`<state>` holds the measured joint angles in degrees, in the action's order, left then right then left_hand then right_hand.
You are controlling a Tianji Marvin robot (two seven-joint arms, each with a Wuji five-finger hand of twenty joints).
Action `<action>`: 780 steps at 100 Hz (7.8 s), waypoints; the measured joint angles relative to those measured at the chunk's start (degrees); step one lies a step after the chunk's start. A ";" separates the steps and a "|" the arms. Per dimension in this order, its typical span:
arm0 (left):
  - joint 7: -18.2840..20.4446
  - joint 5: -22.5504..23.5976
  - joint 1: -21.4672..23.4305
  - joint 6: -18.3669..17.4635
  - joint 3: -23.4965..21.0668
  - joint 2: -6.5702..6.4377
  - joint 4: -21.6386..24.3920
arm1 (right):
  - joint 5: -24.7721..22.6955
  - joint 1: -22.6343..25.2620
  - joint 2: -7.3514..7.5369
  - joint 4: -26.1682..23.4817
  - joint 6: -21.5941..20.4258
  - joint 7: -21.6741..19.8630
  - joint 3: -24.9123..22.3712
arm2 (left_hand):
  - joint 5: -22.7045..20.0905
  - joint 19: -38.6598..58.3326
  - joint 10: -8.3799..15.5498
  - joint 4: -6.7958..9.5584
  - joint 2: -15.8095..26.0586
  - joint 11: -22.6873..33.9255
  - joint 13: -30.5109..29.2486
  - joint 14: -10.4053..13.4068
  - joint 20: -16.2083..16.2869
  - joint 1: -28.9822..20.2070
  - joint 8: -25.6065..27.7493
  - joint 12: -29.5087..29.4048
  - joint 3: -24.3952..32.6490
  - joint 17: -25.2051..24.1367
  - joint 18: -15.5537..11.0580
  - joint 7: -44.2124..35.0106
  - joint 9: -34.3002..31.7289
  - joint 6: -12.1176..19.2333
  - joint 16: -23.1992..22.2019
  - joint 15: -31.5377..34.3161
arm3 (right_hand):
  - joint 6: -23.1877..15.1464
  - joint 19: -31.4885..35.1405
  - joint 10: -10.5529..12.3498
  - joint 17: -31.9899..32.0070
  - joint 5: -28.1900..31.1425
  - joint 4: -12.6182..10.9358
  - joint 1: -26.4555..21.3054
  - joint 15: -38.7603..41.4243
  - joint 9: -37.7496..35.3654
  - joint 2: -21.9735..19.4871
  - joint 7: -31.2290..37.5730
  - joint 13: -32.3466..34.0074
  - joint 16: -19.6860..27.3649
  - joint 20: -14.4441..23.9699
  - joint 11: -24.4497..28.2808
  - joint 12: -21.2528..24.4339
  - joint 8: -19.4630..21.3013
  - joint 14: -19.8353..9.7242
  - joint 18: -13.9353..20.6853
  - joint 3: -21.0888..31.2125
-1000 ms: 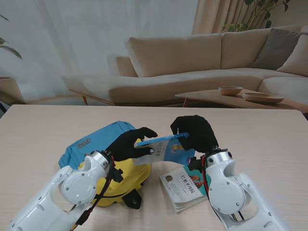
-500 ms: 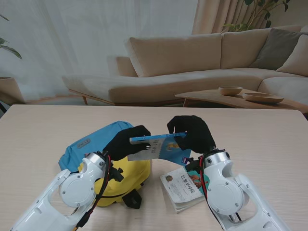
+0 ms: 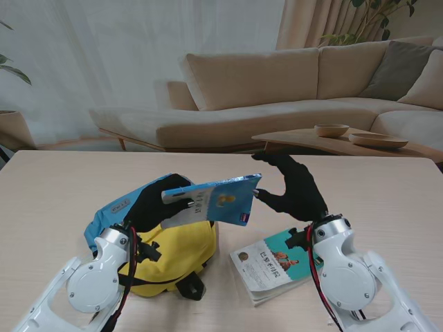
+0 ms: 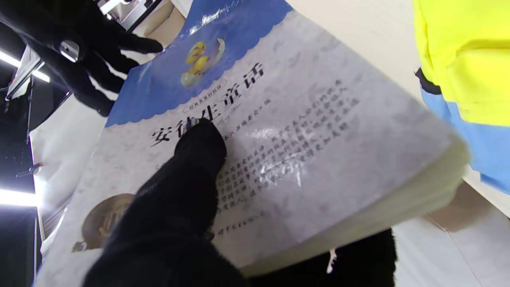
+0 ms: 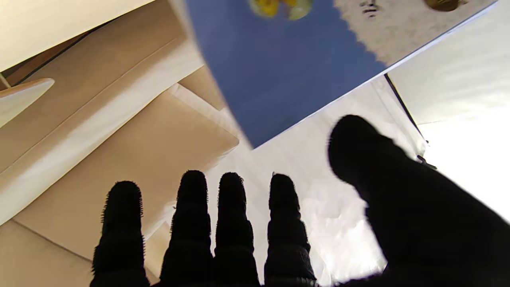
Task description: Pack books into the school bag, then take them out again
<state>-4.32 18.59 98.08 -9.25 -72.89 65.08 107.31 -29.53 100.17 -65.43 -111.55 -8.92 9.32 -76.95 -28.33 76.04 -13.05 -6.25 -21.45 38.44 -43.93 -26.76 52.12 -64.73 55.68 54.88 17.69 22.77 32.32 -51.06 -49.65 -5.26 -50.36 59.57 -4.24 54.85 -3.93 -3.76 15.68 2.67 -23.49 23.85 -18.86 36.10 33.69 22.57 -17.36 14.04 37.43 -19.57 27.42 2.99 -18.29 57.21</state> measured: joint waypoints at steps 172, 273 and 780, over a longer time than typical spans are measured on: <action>12.41 -22.13 -1.90 3.85 1.58 -0.89 2.03 | 48.21 1.47 -1.47 3.25 0.46 -9.45 3.65 | 0.09 -1.40 -0.59 -0.07 -0.14 -5.06 3.02 -0.40 -3.37 0.10 -4.01 1.94 -0.01 -6.55 0.42 -1.04 -0.05 0.03 1.47 -6.68 | 4.41 27.58 -6.62 -43.95 38.31 11.78 -19.37 23.67 -45.62 11.91 11.04 39.67 -4.51 5.05 4.53 -6.26 8.15 10.58 -7.26 10.85; 18.12 6.38 10.45 3.77 -10.99 -3.12 8.89 | 52.42 -0.94 -3.72 0.57 19.96 -4.01 -1.60 | 9.19 -32.13 0.20 1.76 1.90 -21.77 26.07 3.43 -13.29 26.01 -27.42 -27.41 12.85 -25.73 -5.50 19.92 22.09 0.02 15.47 -39.41 | 9.02 31.09 -9.71 -51.97 43.12 11.79 -19.37 27.94 -48.11 16.25 9.70 45.52 -5.17 2.76 10.37 -9.99 11.59 14.49 -11.93 13.62; 9.48 28.42 8.42 2.97 -12.68 -3.59 11.36 | 72.09 -27.55 -28.15 30.16 46.69 46.24 29.54 | -6.04 -5.06 3.06 0.03 -2.12 6.85 -1.40 3.96 -10.49 2.82 -11.39 -13.44 4.74 -8.84 -3.89 -2.41 -10.20 5.03 6.70 -6.56 | 14.54 30.13 -11.89 -52.61 40.62 11.84 -19.37 19.64 -48.08 10.99 12.80 46.19 -0.76 -3.48 6.62 1.28 -3.71 16.29 -11.91 13.52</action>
<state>5.16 47.01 106.50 -6.28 -85.57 61.49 118.67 42.56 72.62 -93.58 -81.39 37.77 55.56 -47.41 -34.37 70.98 -9.99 -6.22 -23.57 45.29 -45.33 -22.81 41.62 -61.91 44.29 41.44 22.43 13.93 28.43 -53.47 -59.85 -0.23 -43.65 53.01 10.30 84.99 -15.82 -56.36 56.30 14.51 -42.86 43.49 -66.94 47.09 46.49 68.76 -18.13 10.56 44.05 -18.29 23.70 19.27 -30.20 70.73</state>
